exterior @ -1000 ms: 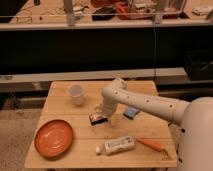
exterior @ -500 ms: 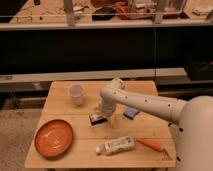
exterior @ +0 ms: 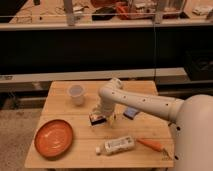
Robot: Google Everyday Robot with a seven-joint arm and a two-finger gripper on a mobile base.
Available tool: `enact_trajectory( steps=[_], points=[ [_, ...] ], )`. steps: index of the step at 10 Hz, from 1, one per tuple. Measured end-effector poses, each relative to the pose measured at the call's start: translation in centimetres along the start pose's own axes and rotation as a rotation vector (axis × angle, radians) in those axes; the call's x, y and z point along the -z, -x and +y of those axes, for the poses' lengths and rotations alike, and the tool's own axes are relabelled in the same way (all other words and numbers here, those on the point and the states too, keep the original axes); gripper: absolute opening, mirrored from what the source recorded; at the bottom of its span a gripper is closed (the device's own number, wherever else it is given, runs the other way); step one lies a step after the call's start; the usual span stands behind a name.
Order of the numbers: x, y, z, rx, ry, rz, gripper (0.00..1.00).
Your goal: Place the eraser in the ceramic cup
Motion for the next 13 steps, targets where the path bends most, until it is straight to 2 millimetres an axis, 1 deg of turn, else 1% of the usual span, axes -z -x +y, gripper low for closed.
enact_trajectory(
  steps=[10,11,13],
  points=[
    [-0.42,0.06,-0.3,0.012,0.01,-0.002,0.8],
    [-0.38,-0.01,-0.32,0.01,0.009,0.0,0.77],
    [-0.33,-0.06,-0.34,0.01,0.011,0.002,0.8]
  ],
)
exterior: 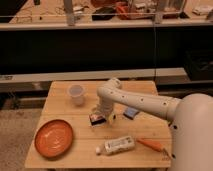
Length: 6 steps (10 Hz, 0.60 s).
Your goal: Place the eraser in the ceramic cup
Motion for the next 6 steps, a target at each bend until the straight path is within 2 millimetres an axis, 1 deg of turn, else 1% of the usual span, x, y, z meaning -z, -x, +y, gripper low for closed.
enact_trajectory(
  steps=[6],
  points=[
    [-0.37,0.12,0.04,0.004,0.008,0.001,0.8]
  ],
)
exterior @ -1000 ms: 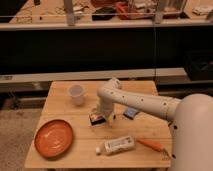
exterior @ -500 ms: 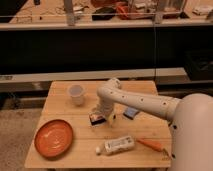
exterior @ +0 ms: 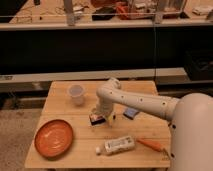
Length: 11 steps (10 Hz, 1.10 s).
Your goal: Place the eraser in the ceramic cup
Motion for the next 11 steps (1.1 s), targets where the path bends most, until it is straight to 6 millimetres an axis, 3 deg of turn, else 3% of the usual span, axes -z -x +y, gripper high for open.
enact_trajectory(
  steps=[8,10,11],
  points=[
    [-0.02,-0.1,-0.17,-0.002,0.007,0.008,0.72],
    [0.09,-0.24,-0.32,-0.009,0.003,0.012,0.62],
    [0.22,-0.35,-0.43,-0.012,0.0,0.014,0.52]
  ],
)
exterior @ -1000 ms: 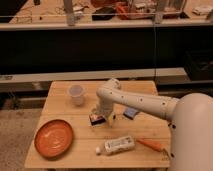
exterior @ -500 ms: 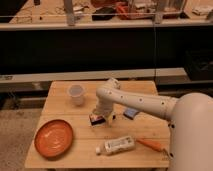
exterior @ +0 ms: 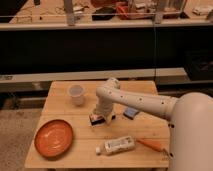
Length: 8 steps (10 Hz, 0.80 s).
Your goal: Place the eraser in the ceramic cup
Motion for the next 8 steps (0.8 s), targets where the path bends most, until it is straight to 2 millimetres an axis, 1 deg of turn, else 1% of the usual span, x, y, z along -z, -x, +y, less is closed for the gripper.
enact_trajectory(
  steps=[1,3,6,7,8],
  points=[
    [0.03,-0.03,0.0,-0.001,0.001,0.001,0.48],
    [-0.04,-0.02,0.03,-0.002,0.004,0.005,0.49],
    [-0.05,-0.02,0.08,-0.01,0.0,0.008,0.27],
    [0.19,-0.31,0.12,-0.015,0.006,0.009,0.15],
    [0.35,-0.46,0.02,-0.018,0.004,0.01,0.05]
  ],
)
